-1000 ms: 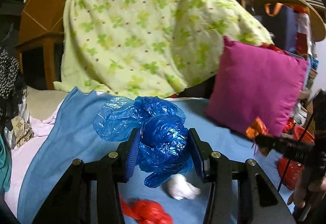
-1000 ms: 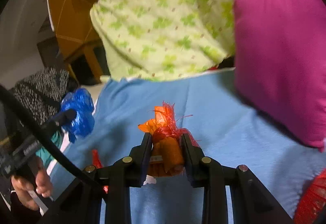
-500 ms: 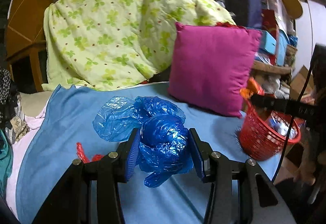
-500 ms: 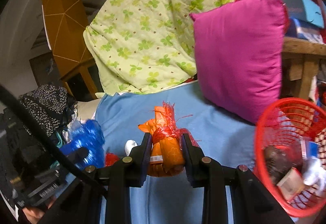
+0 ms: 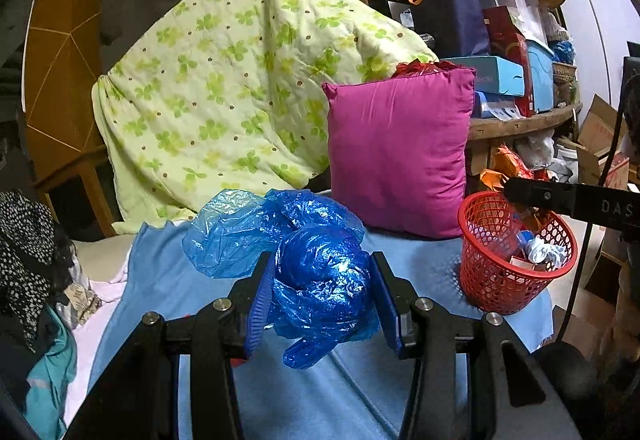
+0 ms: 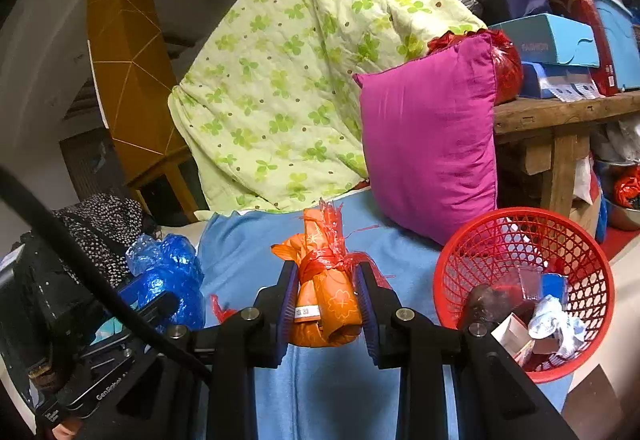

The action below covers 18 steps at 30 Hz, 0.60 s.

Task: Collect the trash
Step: 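Carry the blue bag and orange mesh bag toward the red basket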

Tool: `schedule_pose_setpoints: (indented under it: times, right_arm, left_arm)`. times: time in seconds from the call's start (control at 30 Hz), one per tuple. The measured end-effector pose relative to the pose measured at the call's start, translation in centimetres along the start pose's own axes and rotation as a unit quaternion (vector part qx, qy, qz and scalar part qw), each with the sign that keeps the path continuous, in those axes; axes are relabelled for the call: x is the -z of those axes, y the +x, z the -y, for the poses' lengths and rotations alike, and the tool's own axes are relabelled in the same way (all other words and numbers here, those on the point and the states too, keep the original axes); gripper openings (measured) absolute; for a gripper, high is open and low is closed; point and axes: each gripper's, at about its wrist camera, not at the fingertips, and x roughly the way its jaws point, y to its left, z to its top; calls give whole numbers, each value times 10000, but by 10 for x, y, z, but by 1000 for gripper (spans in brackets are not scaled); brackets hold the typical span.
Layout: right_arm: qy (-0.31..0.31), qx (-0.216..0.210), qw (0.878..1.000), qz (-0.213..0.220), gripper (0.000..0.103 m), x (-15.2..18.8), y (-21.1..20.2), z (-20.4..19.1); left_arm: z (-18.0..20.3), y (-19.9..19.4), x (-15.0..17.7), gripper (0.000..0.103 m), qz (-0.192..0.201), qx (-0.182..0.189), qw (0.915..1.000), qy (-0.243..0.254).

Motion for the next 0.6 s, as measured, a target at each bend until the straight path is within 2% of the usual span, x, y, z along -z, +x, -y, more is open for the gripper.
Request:
schedule_pose_setpoints:
  times: [0.6]
  right_arm:
    - [280, 8, 9992, 279, 32, -5, -38, 24]
  left_arm:
    - [33, -7, -16, 49, 22, 19, 9994, 338]
